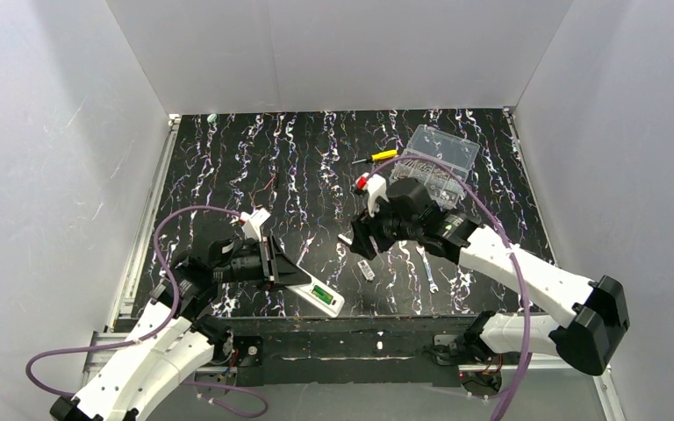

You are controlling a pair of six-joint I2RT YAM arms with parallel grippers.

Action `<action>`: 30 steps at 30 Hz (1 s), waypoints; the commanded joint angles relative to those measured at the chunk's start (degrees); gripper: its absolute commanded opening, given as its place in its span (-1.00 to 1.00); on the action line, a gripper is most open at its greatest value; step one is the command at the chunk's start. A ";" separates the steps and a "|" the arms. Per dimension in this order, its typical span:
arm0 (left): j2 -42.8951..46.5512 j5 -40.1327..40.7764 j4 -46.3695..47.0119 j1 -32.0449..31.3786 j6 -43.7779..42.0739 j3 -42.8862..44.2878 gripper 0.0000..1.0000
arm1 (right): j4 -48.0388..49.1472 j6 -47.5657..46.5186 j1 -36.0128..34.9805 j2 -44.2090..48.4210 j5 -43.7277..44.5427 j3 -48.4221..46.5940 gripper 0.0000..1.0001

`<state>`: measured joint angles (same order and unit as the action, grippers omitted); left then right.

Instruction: Load the batteries into the remote control

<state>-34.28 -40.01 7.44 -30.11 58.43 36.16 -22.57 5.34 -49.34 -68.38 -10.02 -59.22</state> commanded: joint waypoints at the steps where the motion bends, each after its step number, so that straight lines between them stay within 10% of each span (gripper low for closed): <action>1: 1.94 -0.69 -3.38 0.31 -2.27 1.16 -1.00 | 0.12 12.53 -0.16 -1.53 10.59 5.36 0.42; 8: 2.12 0.20 -0.33 0.31 0.23 -2.32 -1.00 | 4.18 18.33 -1.36 -5.69 21.48 11.72 0.48; 30: 1.06 -0.15 1.11 0.31 1.49 -2.73 -1.00 | 8.35 17.54 -5.18 -17.25 18.97 13.37 0.25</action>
<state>-32.91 -38.04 6.39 -30.11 59.22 33.17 -15.79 21.12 -53.74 -83.94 8.01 -46.00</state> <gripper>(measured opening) 0.253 0.641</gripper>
